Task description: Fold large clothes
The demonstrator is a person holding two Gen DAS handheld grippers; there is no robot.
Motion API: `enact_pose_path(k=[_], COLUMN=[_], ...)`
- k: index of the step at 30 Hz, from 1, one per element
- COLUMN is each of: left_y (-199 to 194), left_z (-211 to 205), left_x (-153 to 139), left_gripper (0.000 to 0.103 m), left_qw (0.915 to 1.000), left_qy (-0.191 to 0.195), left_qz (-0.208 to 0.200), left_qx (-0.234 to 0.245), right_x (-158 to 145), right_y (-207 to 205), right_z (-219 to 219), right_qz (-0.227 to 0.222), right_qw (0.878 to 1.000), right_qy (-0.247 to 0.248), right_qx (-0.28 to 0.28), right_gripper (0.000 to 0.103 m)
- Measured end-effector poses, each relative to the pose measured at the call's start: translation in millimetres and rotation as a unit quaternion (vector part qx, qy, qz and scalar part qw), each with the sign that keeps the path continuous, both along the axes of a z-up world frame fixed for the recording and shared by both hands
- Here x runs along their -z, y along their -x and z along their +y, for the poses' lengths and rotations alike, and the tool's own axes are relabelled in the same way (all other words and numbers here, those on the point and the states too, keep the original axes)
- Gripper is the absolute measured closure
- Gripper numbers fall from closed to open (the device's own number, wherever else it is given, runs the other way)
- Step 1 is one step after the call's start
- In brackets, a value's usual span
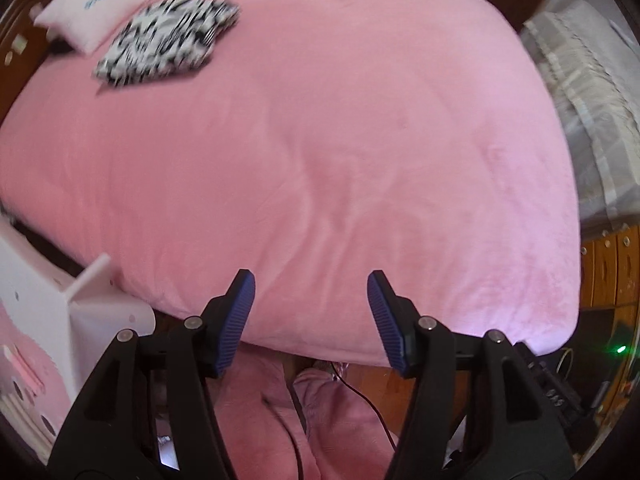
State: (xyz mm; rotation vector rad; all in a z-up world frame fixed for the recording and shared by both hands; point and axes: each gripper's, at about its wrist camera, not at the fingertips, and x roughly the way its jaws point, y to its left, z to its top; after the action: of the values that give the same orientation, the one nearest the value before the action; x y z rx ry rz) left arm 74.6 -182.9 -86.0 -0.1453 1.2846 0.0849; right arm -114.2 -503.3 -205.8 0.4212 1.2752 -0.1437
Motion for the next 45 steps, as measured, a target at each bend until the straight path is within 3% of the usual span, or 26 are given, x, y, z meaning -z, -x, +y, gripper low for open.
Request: enact_pose_path(k=[2,4,8,12,18,27,37,45], left_y=[0,-5,3,17,52,71,77,70], left_z=[-14,-18,-25,-25,-23,-18,-28,-33], left_x=[-26,-46,-86,-109,-123,-131,-132,-128], left_gripper=[0.047,0.046,0.040,0.039,0.038,0.033,0.025,0.018], left_qw=[0.9997,0.9993,0.9968,0.9955,0.9938,0.9917,0.9884,0.9897], left_qy=[-0.003,0.002,0.022,0.016,-0.009,-0.041,-0.069,-0.063], left_qz=[-0.019,-0.035,-0.076,-0.092,-0.107,-0.117,-0.123,-0.113], left_qx=[0.012,0.011,0.011,0.016,0.029,0.035,0.056,0.061], right_x=[-29,-59,-103,-137,-151,-156,-156,-156], right_y=[-31,-44,-50,-52,-36,-20,-19,-21], right_z=[37,49,63,73,97,146,142,141], right_qz=[-0.023,-0.035,-0.069,-0.080,-0.058,-0.102,-0.113,-0.118], right_qw=[0.999,0.996,0.984,0.983,0.990,0.979,0.980,0.978], right_qy=[0.016,0.071,0.127,0.111,0.081,0.115,0.103,0.109], right_qx=[-0.015,-0.050,-0.105,-0.121,-0.095,-0.131,-0.130,-0.132], right_gripper=[0.000,0.000,0.000,0.000,0.000,0.000,0.000,0.000])
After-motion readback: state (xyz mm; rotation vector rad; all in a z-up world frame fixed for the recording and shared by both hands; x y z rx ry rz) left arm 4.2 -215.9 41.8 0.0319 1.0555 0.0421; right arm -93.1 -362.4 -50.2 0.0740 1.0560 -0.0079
